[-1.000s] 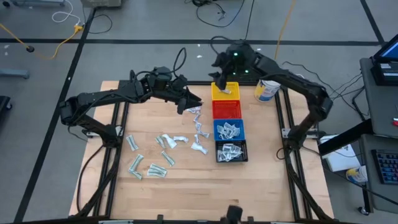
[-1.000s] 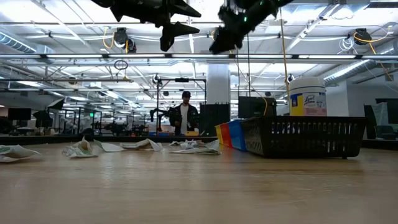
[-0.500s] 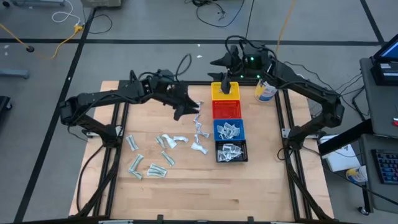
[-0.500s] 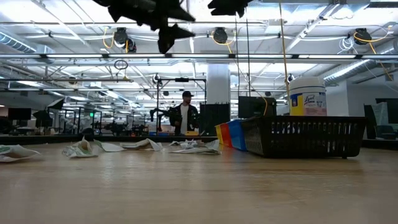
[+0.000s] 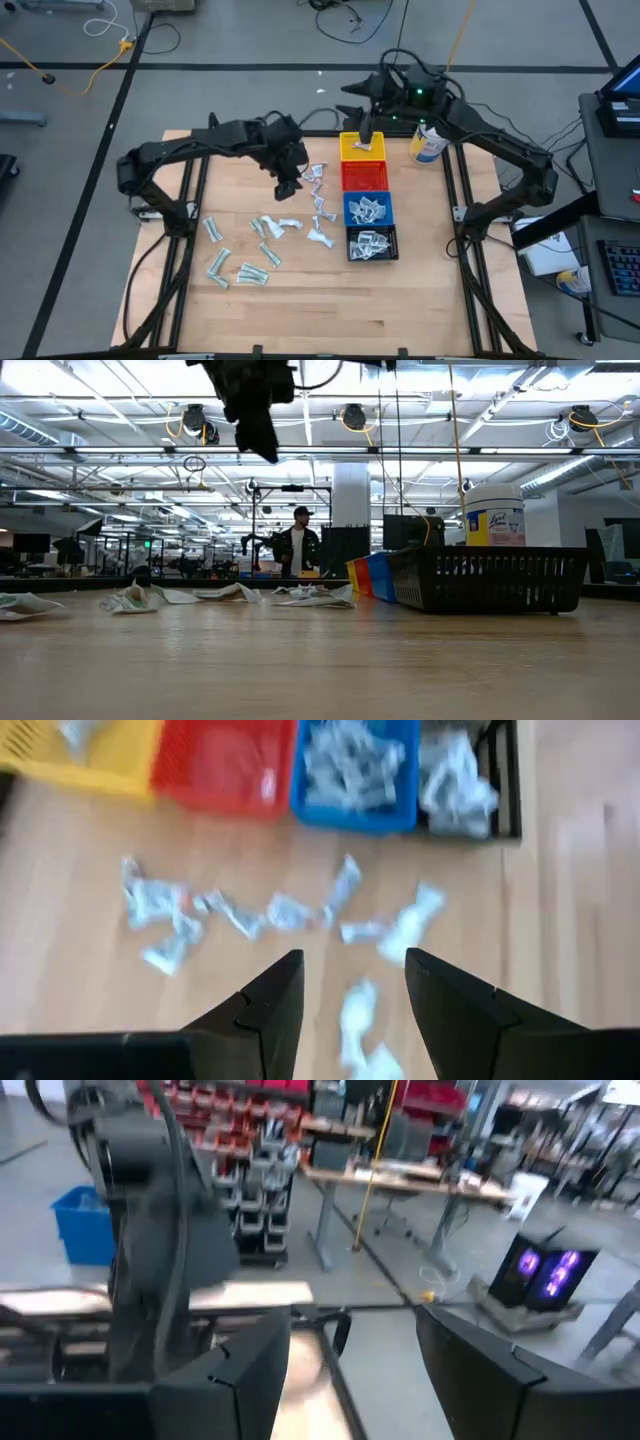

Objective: Pick & Place First Aid Supplies
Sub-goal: Put the orange ointment pack into the yellow bin

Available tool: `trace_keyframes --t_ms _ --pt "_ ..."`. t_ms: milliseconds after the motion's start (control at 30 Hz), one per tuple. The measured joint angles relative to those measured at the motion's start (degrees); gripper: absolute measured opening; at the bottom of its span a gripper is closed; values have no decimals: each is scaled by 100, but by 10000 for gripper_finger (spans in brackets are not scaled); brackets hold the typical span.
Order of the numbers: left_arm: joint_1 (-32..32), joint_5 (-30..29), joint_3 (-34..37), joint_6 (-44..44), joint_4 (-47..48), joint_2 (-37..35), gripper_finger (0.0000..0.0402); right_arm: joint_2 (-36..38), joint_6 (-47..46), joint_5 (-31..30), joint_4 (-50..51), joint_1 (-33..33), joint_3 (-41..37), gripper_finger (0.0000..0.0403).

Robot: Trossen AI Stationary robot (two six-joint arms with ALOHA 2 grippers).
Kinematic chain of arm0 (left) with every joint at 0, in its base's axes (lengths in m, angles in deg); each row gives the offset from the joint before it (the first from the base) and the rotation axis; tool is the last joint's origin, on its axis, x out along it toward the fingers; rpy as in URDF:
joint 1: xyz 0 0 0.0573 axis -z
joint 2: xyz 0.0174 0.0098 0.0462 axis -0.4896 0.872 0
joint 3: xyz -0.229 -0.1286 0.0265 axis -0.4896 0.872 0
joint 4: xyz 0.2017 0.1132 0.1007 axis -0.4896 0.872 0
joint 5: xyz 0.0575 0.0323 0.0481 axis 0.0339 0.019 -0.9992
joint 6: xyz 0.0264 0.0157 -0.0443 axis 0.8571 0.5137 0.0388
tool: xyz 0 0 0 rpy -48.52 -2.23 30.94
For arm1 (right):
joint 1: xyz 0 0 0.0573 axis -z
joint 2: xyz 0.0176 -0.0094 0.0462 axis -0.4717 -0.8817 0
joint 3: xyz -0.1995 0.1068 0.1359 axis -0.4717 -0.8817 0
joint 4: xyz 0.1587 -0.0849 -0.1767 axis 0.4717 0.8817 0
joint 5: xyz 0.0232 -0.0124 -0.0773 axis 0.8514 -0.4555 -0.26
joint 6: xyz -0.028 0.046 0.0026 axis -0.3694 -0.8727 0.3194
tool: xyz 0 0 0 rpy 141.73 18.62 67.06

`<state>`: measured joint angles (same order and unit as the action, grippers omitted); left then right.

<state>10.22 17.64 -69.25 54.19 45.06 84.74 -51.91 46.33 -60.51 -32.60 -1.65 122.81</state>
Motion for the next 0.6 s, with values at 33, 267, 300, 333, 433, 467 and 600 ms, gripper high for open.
trace_keyframes --t_ms 33,267,300,333,433,467,600 --pt "38 -18 -132 82 175 134 182 56 7 -11 -25 0 0 212" --pt "374 -605 -1014 489 742 1040 182 343 87 -274 -410 0 0 212" --pt "431 -645 -1123 514 786 1174 182 393 87 -273 -398 0 0 212" --pt "485 -652 -1219 518 799 1298 182 425 89 -273 -387 0 0 212" --pt "641 -655 -1444 668 773 1606 182 501 108 -269 -377 0 0 212" --pt "679 -678 -1493 747 777 1681 182 523 106 -269 -374 0 0 212" --pt "845 -1119 -1518 1038 728 2019 182 590 108 -269 -374 0 0 212"
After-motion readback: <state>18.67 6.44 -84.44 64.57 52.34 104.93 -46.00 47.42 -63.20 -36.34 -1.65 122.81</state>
